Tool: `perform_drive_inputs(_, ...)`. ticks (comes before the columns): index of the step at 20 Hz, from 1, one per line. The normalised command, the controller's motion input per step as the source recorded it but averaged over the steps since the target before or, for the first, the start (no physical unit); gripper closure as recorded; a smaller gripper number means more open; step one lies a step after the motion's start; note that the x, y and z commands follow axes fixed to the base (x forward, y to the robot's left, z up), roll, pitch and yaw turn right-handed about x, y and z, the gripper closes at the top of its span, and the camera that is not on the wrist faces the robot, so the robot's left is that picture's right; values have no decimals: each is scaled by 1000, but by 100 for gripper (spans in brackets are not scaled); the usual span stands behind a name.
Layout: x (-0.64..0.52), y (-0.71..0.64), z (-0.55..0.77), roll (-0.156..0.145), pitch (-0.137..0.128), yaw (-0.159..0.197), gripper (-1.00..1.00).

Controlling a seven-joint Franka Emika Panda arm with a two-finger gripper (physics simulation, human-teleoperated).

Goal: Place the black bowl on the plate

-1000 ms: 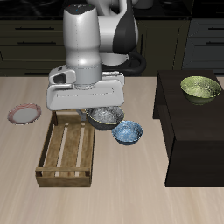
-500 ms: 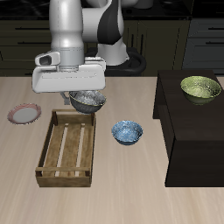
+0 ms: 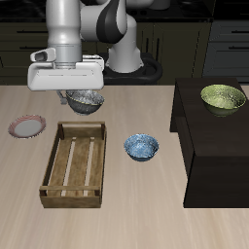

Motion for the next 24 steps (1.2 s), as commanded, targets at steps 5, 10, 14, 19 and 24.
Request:
perform_drive_inputs(5,-401,-448,-15,-7,-52,6,100)
perform_drive_inputs(10,-336,-343,-87,-15,0,-18,100)
perform_drive_inputs(14,-496,-439,-249,6,19,-8,100)
perform_drive_inputs(19,-393,-401,-97,-3,-5,-5,100)
perform_drive_inputs(24,-447,-424,-122,-25,-9,-8,100)
